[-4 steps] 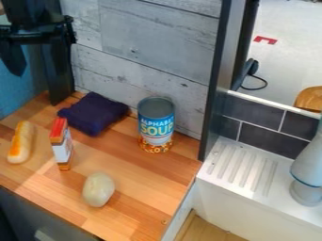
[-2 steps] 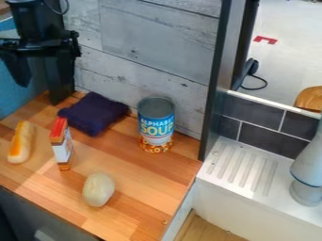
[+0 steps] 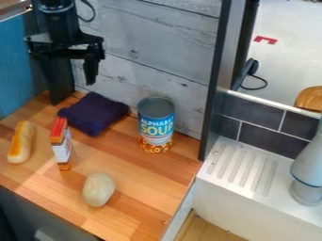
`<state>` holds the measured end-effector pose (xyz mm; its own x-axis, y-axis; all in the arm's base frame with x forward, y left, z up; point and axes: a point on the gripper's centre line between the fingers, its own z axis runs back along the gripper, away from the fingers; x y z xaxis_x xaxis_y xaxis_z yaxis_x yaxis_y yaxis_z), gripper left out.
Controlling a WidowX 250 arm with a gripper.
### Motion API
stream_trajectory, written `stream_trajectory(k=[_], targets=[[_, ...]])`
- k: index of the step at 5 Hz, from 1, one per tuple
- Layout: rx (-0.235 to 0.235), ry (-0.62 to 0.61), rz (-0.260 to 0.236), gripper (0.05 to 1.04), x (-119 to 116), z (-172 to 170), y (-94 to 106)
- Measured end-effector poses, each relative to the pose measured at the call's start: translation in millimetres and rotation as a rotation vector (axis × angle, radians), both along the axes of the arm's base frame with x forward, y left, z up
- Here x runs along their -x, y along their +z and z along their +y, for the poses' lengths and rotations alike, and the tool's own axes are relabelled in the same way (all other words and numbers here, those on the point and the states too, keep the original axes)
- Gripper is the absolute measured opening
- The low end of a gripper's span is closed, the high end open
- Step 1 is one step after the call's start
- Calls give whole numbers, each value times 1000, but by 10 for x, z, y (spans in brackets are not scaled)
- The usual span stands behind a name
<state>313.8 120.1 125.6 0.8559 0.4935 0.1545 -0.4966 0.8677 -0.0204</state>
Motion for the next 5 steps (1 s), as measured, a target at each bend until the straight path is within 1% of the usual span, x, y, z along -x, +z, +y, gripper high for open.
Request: stream_trajectory(k=[1, 2, 3, 4, 5], targets=[[-4, -11, 9, 1001, -307, 52, -224], [-4, -27, 31, 1001, -544, 85, -357], [-8, -47, 51, 1001, -727, 92, -508], [-15, -78, 41, 1001, -835, 35, -530], [-18, -107, 59, 1001, -870, -31, -660]])
